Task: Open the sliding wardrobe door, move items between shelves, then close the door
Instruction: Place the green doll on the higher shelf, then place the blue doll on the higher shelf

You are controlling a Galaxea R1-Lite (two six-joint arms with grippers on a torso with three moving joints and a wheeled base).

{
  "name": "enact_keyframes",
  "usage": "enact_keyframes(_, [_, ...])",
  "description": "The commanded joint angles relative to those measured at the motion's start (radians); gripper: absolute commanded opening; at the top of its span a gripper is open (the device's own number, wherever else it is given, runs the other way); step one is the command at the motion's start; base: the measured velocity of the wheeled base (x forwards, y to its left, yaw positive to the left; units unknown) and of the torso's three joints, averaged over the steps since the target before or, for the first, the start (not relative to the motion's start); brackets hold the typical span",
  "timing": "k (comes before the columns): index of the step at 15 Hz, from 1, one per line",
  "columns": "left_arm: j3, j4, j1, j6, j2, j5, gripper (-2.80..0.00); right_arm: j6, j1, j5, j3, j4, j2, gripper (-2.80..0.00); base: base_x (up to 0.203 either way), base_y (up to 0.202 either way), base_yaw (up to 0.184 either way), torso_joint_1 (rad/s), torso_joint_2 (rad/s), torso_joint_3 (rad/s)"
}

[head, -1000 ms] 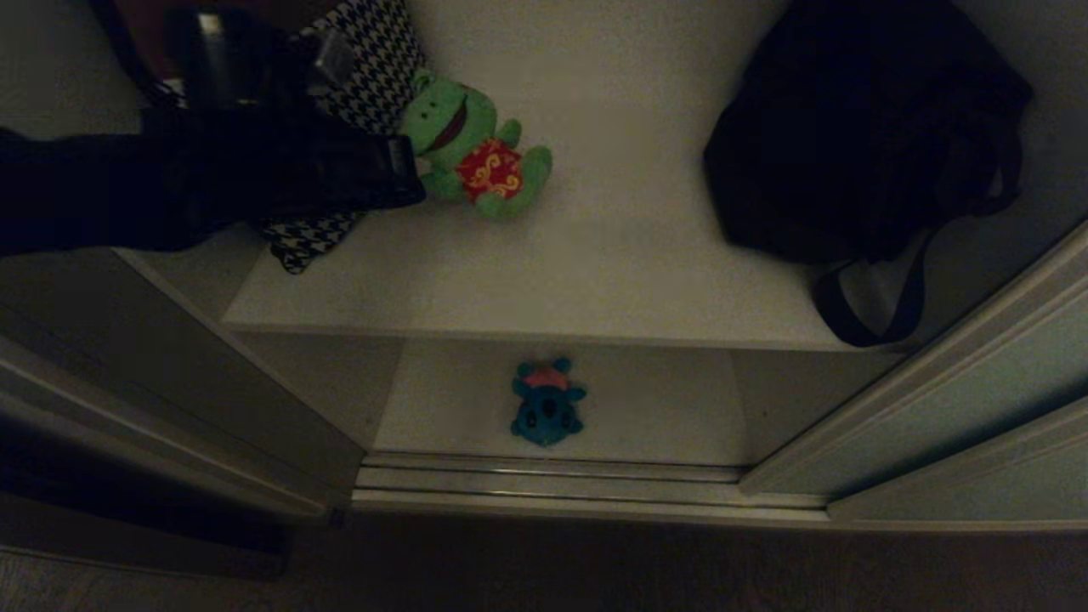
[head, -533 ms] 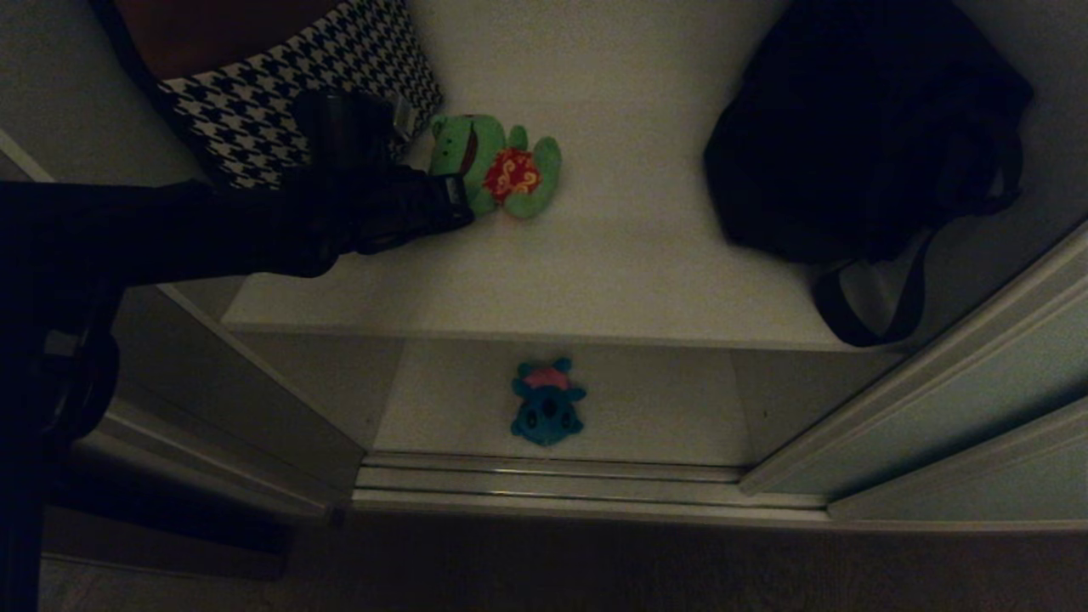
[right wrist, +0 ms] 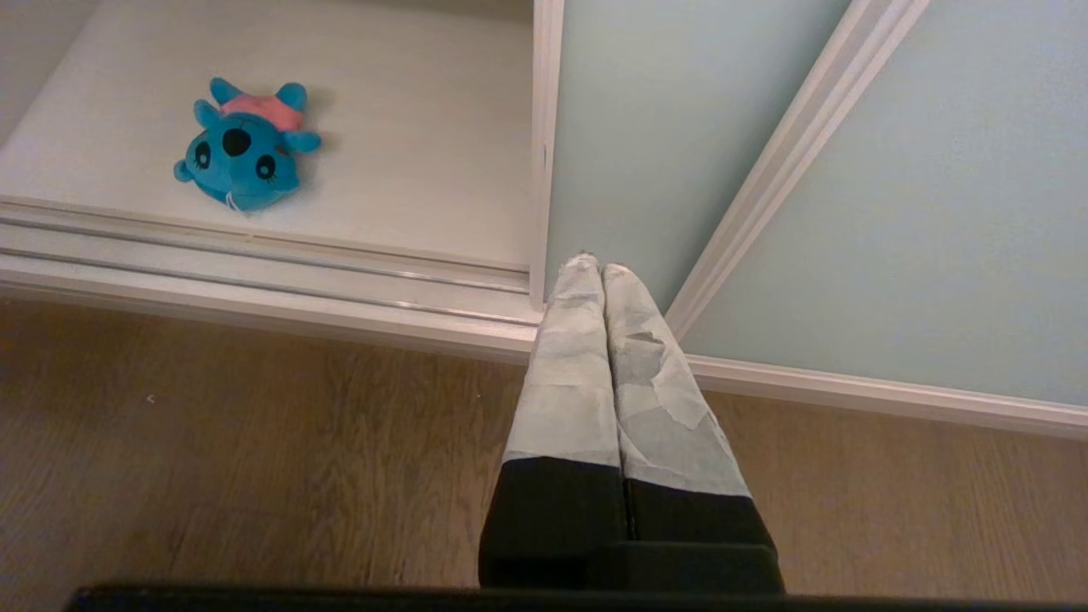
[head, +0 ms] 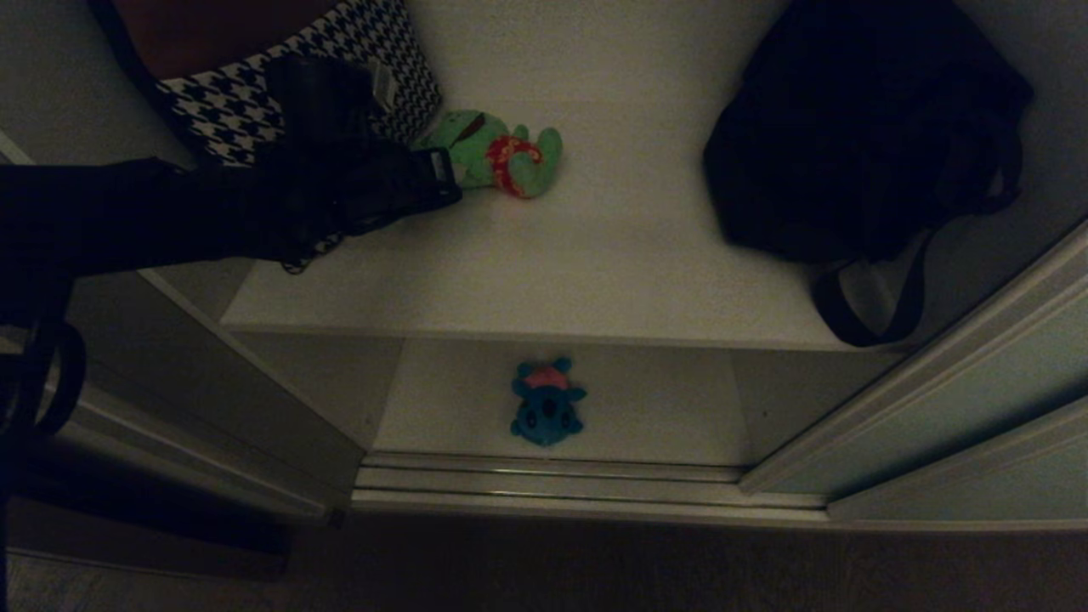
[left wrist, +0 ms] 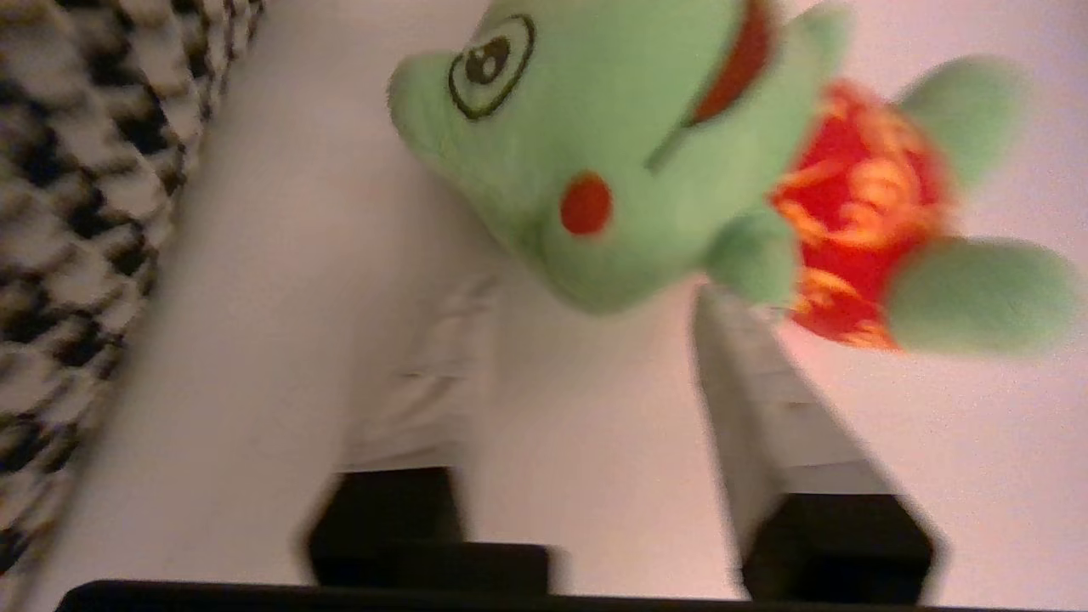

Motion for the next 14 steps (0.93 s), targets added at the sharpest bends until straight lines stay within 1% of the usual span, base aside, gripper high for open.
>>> enact_keyframes(1, [0.023,0.000,0.002,-0.001,-0.072,-0.004,0.00,0.000,0.000,0.002,0.000,0.000,-0.003,-2.80,0.000,0.000,0.000,0.000,0.00,0.000])
enact_keyframes(6, [0.097,0.003,0.004,0.014,-0.157,-0.008,0.00,0.000,0.000,0.002,0.000,0.000,-0.003,-2.80,0.000,0.000,0.000,0.000,0.00,0.000])
enact_keyframes(8, [0.173,0.004,0.004,0.026,-0.247,-0.006,0.00,0.000,0.000,0.000,0.000,0.000,-0.003,-2.80,0.000,0.000,0.000,0.000,0.00,0.000])
enact_keyframes(9, [0.216,0.008,0.004,0.043,-0.306,-0.005,-0.98,0.000,0.000,0.002,0.000,0.000,-0.003,-2.80,0.000,0.000,0.000,0.000,0.00,0.000])
enact_keyframes(10, [0.258,0.021,0.004,0.057,-0.370,-0.002,-2.80,0.000,0.000,0.000,0.000,0.000,-0.003,-2.80,0.000,0.000,0.000,0.000,0.00,0.000])
enact_keyframes(11, [0.312,0.031,0.005,0.069,-0.437,0.001,-2.80,0.000,0.000,0.002,0.000,0.000,-0.003,-2.80,0.000,0.000,0.000,0.000,0.00,0.000])
enact_keyframes(14, [0.539,0.042,0.008,0.114,-0.705,0.020,-2.80,0.000,0.000,0.000,0.000,0.000,-0.003,-2.80,0.000,0.000,0.000,0.000,0.00,0.000])
